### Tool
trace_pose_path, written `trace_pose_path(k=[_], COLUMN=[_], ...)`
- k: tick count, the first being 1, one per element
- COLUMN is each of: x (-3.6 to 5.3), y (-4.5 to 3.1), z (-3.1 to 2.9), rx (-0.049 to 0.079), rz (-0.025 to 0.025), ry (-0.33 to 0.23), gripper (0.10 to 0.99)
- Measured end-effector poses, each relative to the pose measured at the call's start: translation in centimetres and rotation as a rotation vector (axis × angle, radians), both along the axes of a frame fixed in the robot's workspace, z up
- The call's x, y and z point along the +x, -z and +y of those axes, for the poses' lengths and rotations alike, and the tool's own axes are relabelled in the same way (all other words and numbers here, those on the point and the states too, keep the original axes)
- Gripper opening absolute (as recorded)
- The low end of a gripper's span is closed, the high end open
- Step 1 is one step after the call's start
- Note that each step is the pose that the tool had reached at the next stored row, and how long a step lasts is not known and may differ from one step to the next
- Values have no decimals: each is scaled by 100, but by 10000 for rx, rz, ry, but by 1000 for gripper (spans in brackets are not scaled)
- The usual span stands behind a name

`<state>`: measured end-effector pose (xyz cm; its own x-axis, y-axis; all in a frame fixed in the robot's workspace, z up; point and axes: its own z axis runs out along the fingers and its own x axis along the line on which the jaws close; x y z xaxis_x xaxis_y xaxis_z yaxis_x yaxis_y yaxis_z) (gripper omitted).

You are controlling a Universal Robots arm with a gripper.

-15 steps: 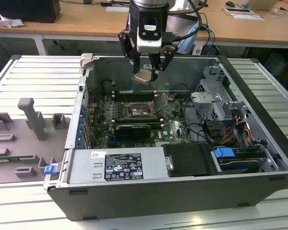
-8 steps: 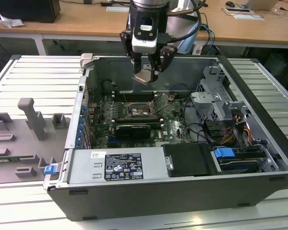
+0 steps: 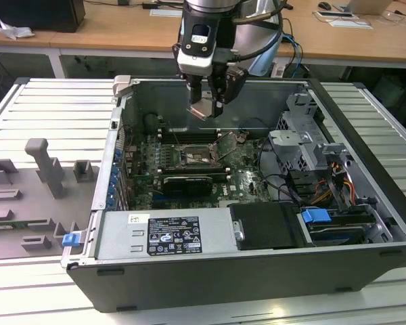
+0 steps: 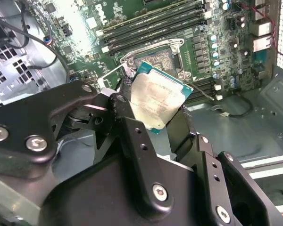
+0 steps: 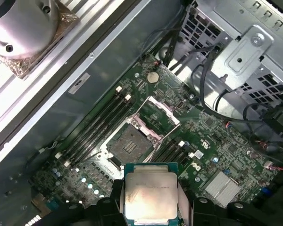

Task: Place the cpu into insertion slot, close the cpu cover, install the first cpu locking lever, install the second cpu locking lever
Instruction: 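Place the cpu into insertion slot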

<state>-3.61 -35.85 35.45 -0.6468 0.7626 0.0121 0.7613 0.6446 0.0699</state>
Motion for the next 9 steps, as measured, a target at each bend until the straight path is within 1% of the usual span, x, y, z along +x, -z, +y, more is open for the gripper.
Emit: trace_pose_path(k=[3,9], x=[0,0], y=[8,19], z=[0,0], rx=[-1,-2], rz=[0,0], ry=[590,1304], gripper=[537,537])
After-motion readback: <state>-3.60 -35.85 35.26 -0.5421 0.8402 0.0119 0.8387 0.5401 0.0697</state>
